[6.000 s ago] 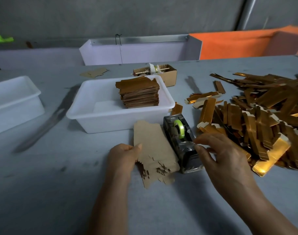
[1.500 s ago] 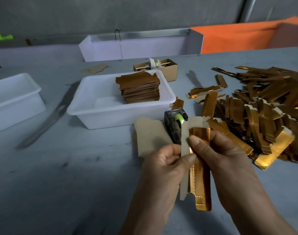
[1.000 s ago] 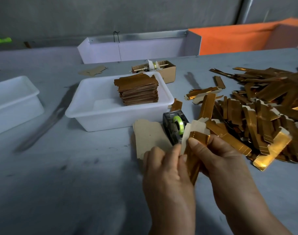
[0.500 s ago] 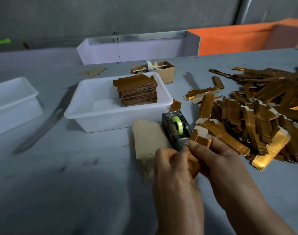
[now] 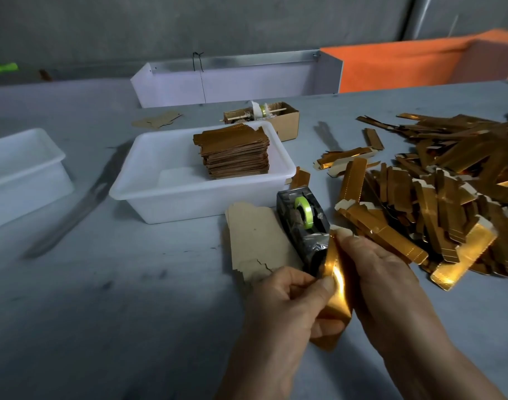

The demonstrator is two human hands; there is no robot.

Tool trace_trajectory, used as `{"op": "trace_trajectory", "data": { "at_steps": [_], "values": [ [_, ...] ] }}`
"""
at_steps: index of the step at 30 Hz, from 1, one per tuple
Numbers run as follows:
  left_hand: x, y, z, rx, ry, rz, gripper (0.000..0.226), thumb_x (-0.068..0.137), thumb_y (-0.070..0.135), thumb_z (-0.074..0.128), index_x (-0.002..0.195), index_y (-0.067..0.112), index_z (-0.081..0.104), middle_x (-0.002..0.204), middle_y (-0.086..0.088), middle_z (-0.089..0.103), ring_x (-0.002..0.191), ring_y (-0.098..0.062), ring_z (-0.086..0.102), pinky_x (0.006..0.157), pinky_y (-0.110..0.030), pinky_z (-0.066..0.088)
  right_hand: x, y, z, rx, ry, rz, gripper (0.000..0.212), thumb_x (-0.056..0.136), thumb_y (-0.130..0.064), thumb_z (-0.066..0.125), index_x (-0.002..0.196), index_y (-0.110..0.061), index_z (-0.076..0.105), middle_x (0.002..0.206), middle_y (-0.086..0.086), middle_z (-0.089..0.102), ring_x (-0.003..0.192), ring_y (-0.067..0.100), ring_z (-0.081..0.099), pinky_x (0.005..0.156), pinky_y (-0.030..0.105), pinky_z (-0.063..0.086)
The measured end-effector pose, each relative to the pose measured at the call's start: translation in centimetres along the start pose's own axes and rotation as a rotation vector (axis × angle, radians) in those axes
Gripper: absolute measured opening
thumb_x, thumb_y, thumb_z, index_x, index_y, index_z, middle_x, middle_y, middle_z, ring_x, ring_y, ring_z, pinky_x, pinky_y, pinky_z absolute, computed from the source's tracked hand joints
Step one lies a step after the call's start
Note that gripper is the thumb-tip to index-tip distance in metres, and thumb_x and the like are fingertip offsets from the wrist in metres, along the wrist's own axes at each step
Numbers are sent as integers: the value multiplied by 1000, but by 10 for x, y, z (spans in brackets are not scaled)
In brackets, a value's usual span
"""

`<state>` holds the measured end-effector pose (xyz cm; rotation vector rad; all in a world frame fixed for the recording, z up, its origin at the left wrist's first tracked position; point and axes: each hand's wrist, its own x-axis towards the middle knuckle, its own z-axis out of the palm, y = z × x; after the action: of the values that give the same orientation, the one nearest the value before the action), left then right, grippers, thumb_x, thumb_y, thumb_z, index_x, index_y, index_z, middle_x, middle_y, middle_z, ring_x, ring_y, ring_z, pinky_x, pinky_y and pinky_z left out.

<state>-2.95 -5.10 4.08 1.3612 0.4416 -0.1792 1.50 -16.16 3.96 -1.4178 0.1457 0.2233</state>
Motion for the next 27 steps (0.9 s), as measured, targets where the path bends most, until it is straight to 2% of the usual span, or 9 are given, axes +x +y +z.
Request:
{"op": "trace_trajectory", "data": {
  "at_steps": [3,6,9,13,16,18,20,22,27],
  "values": [
    [2,-3,-1,110,26,37,4,87,21,69,88,17,67,78,-1,71,62,-12,72,62,-28,59,0,-3,1,-144,-14,-32,37,85,-47,49,66,-25,71,61,-4,67,59,7,66,57,20,45],
    [8,-6,-11,105,169,141,16,86,14,69,71,19,67,60,5,68,51,-4,63,48,-20,51,2,-9,-6,-316,24,-197,39,76,-57,43,80,-25,66,72,-6,68,68,8,65,62,24,47],
    [13,-6,-22,2,277,173,15,86,14,67,71,15,69,61,1,65,53,-7,55,43,-18,43,14,-16,-24,-420,173,-280,16,85,-45,49,84,-34,61,82,-12,62,80,10,58,66,29,44],
    [19,-7,-24,-120,283,136,8,88,17,64,85,12,69,69,-5,62,54,-11,51,42,-16,40,33,-9,-33,-516,57,-112,10,89,-33,56,90,-29,64,88,-10,58,85,11,52,66,30,40],
    [23,-6,-19,-192,268,110,8,87,11,66,80,10,69,58,-3,54,40,-5,40,35,-14,32,39,-2,-30,-534,-36,-13,17,87,-38,57,89,-24,68,95,0,64,96,19,55,86,40,46],
    [25,-6,-17,-202,262,107,10,86,11,67,76,11,70,59,-4,58,40,-5,45,37,-15,36,42,-1,-27,-521,-53,11,20,85,-39,60,89,-22,70,94,4,67,97,22,56,92,43,45],
    [27,-5,-15,-263,245,93,7,86,9,67,79,10,69,75,-8,70,58,-12,65,46,-16,48,45,-1,-24,-529,-55,28,19,84,-38,62,86,-21,69,94,5,67,96,23,57,87,40,46],
    [28,-3,-13,-347,211,64,5,87,4,64,84,5,67,94,-16,72,81,-24,72,57,-22,56,47,-1,-23,-533,-53,38,18,84,-36,63,83,-20,69,93,6,67,94,23,58,78,35,46],
    [29,-1,-11,-387,206,27,2,86,2,63,86,3,64,104,-22,69,90,-32,71,61,-27,60,45,-6,-19,-552,-46,23,17,84,-32,64,79,-17,68,83,4,67,82,16,58,60,24,38]
  ]
}}
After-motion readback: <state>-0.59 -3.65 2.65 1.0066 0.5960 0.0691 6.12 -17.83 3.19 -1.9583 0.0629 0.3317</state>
